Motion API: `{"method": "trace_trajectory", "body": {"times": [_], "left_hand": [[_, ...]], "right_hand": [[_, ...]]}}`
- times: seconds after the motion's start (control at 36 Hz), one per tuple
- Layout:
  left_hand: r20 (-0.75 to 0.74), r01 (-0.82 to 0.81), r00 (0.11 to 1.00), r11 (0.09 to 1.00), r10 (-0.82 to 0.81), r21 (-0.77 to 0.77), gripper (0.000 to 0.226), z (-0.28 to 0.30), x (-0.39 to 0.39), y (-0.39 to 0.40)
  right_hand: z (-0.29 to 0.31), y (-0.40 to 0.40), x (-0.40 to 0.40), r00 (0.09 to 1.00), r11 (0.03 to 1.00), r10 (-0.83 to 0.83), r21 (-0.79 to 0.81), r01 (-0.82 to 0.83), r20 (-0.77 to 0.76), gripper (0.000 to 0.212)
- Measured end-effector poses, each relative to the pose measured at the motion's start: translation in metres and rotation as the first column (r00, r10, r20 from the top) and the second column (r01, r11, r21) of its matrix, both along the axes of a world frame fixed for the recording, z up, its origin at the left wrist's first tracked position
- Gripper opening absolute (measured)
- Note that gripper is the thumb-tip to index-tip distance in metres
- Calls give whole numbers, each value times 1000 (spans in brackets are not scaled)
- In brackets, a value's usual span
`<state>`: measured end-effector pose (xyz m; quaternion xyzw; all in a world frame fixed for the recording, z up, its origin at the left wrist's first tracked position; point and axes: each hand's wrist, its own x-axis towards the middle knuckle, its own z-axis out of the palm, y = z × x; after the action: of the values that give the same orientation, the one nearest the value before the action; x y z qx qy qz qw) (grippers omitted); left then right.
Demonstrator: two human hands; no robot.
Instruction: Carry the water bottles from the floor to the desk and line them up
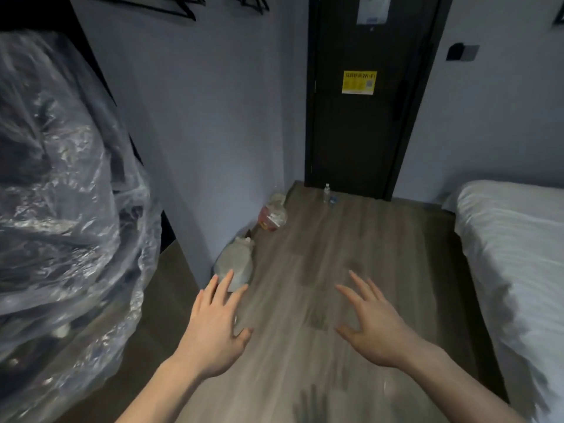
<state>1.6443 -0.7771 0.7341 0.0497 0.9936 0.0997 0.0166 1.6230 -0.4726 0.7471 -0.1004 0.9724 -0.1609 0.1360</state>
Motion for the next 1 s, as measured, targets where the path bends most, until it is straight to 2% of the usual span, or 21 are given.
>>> {"method": "trace_trajectory", "body": {"times": [0.22,0.44,0.61,0.92,1.0], "left_hand": [[3,-67,998,998,67,7,78,1,-101,27],[33,-52,998,998,52,22,75,-17,-241,51],[79,0,997,1000,-2,26,82,-29,-357,65],[39,195,979,978,-198,77,83,-10,-565,139],[32,254,966,966,-255,38,84,-10,-615,163]], "right_hand": [[0,32,-119,998,998,64,15,-64,-17,81],[-10,61,-250,999,999,33,36,-33,-4,79],[-9,85,-345,999,996,-37,75,36,13,78],[-2,134,-500,990,989,-141,37,140,23,79],[-9,155,-542,986,986,-164,45,163,27,79]]}}
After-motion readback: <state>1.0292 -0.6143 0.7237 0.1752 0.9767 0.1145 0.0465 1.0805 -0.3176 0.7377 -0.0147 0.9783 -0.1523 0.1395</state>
